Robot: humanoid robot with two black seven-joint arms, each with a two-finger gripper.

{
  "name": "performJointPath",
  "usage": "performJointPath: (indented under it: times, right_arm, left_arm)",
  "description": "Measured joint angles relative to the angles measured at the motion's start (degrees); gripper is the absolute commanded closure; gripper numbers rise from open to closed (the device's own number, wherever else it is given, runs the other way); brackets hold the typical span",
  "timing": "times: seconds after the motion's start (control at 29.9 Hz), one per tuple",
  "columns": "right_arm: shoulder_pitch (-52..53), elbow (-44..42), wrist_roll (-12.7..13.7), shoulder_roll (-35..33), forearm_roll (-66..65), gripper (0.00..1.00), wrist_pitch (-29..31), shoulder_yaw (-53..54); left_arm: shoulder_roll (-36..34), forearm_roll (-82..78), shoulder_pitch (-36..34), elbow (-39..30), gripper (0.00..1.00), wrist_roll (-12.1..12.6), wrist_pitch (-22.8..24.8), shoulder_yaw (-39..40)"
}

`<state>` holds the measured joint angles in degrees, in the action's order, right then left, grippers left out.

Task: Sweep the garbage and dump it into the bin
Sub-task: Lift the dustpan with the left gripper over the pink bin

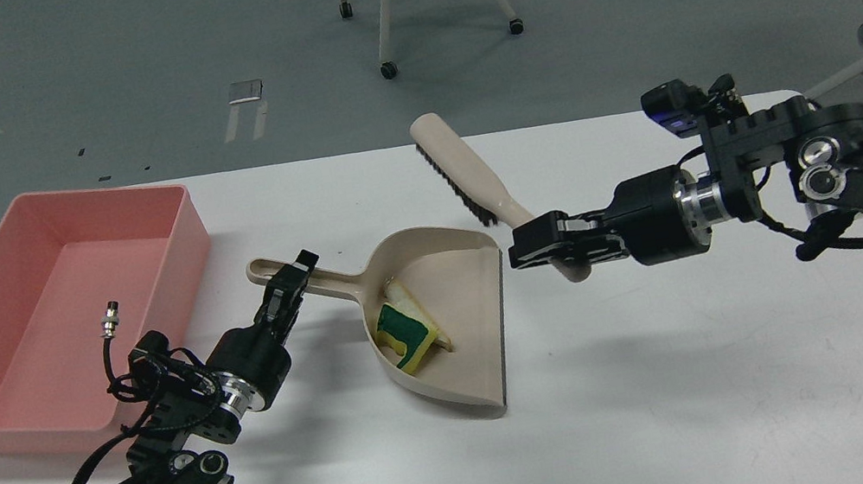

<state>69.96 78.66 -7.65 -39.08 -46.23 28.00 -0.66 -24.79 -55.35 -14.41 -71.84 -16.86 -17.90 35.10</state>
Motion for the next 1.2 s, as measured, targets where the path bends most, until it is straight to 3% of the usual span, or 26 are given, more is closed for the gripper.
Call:
performJointPath:
  times: [0.3,0.43,0.63,0.94,1.2]
  right_arm:
    - [-3.08,4.38,-0.18,-15.41,0.01,1.00,0.00,0.91]
    - [-7.09,5.33,-2.53,-18.49,0.01,1.00,0.00,2.72]
    - [-13.40,4.90,-4.17,-19.04,-0.22,1.00,0.00,6.13]
    - [-17.38,4.93,-4.39,-17.19,-0.52,1.00,-0.01,8.88]
    - [-17.63,5.02,-4.39,-17.08,-0.53,1.00,-0.01,9.04]
  left_arm:
    - [-1.54,5.33,-0.44,-2.78,1.00,0.73,1.59,2.87]
    - [-4.95,8.12,-0.92,-6.72,1.00,2.27,2.55,4.60]
    - [-12.77,12.47,-1.23,-12.21,1.00,3.13,4.17,6.99]
    - [-26.92,22.76,-0.51,-18.75,1.00,3.23,7.40,9.70]
    - [-39.59,31.72,1.33,-18.90,1.00,1.74,13.04,10.63]
